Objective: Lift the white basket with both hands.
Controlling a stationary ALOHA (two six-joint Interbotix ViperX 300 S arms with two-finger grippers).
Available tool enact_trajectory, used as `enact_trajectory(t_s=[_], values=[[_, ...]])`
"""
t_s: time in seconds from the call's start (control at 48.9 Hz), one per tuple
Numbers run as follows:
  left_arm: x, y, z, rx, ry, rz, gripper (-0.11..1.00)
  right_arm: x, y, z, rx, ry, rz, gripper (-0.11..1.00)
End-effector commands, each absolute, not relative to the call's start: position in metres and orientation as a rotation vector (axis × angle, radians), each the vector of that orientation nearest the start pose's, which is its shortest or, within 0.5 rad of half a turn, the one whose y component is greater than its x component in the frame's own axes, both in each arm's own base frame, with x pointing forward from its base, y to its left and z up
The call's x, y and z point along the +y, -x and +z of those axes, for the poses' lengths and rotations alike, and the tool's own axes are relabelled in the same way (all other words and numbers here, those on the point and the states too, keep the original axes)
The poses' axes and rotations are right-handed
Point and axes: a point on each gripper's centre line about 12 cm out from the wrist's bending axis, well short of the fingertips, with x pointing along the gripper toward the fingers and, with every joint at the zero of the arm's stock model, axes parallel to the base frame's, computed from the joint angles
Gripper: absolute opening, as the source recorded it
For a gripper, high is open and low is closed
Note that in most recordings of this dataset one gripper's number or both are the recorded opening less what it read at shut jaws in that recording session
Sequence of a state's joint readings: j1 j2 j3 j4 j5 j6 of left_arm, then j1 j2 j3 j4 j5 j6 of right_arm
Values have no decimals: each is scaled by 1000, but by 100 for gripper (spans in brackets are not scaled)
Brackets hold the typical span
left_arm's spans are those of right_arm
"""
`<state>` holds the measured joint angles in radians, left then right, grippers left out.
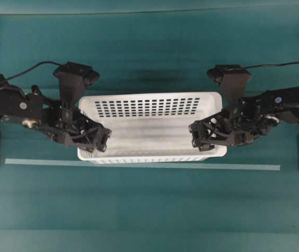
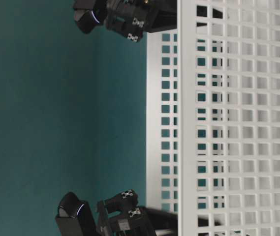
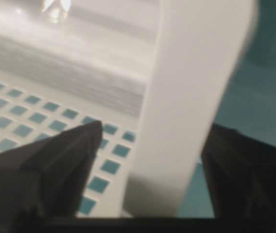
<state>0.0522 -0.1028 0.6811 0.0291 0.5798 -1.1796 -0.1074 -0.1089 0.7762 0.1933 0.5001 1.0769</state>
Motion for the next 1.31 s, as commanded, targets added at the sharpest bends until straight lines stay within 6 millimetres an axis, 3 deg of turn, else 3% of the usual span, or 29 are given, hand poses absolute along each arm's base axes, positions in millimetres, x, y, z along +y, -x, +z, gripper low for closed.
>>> enact_trajectory(t_s=[0.0,0.082,0.163,0.49,0.756,0.981,1.287], values=[[19,-329,159,984,1035,714,66,-27,-311,134,997,-1195,-743,92],[20,-328,158,988,1029,716,88,-31,-311,135,990,-1189,-740,97],[21,-327,157,992,1022,715,97,-33,-311,135,983,-1187,-738,97],[24,-325,160,996,969,678,96,-43,-307,141,952,-1180,-735,97],[25,-317,180,950,963,644,96,-54,-298,165,862,-1196,-715,97],[24,-307,205,884,953,591,96,-60,-285,186,782,-1204,-692,97],[23,-284,259,722,949,489,96,-54,-275,243,626,-1163,-560,97]])
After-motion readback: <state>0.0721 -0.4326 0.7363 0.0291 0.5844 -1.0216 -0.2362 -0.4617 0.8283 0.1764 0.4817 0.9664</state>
